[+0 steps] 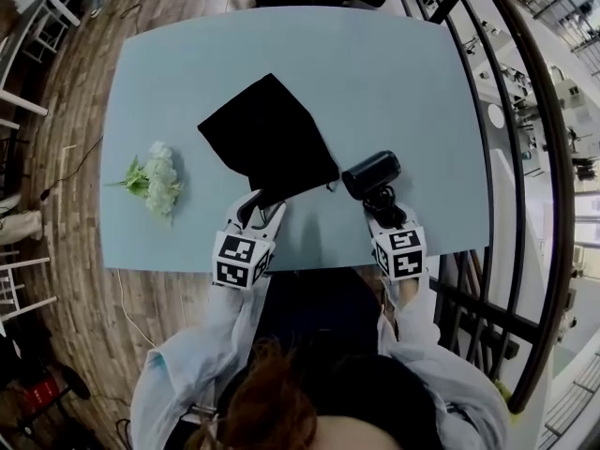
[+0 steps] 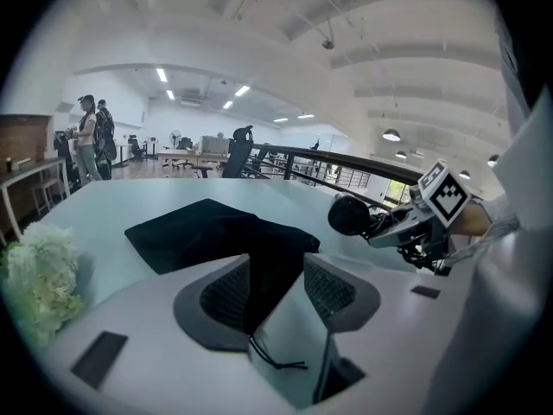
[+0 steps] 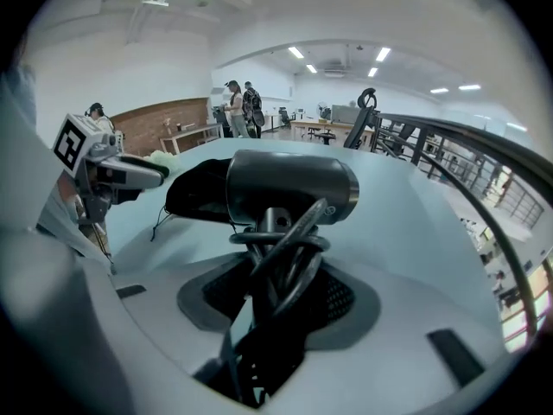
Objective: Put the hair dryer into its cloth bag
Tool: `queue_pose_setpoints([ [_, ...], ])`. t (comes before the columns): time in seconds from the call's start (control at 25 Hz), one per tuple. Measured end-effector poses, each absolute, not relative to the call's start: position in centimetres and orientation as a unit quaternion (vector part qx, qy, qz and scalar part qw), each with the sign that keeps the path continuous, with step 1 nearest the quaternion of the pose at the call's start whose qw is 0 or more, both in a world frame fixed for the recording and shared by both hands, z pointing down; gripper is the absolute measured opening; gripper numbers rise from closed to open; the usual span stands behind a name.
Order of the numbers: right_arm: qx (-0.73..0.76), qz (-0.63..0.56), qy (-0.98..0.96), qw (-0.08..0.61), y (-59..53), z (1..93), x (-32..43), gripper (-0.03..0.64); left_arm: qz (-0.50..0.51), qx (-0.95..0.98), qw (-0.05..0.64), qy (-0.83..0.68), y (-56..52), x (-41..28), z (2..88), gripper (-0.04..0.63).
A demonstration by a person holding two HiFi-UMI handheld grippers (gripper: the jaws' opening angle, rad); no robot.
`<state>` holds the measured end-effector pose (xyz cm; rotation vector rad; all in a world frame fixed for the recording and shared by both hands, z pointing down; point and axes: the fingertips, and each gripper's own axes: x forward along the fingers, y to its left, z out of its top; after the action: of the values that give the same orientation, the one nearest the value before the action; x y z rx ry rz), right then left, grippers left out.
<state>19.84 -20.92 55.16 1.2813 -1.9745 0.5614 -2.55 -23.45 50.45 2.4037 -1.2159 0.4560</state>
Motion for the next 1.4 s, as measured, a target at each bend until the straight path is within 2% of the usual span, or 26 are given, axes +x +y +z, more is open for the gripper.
queue_pose_setpoints([
  [0.24,0.502,0.251,-0.779,0.281,-18.2,52.7,18.1,0.19,0.188,0.848,0.206,-0.45,-23.4,-3.1,51.7,0.192],
  [0.52,0.485,0.256,-0.781,0.298,-15.8,54.2,17.0,0.192,0.238,0.841,0.201,-0.442,-24.0,-2.5,54.0,0.192],
  [1.08,0.476,0.272,-0.778,0.306,-15.2,55.0,16.9,0.192,0.244,0.817,0.243,-0.463,-25.3,-3.8,57.2,0.189],
  [1.28,0.469,0.272,-0.781,0.309,-15.1,55.1,16.3,0.192,0.25,0.804,0.245,-0.481,-25.7,-4.6,57.7,0.099],
  [1.4,0.465,0.272,-0.783,0.311,-15.1,55.2,15.8,0.192,0.247,0.801,0.249,-0.486,-25.8,-4.9,57.8,0.067],
])
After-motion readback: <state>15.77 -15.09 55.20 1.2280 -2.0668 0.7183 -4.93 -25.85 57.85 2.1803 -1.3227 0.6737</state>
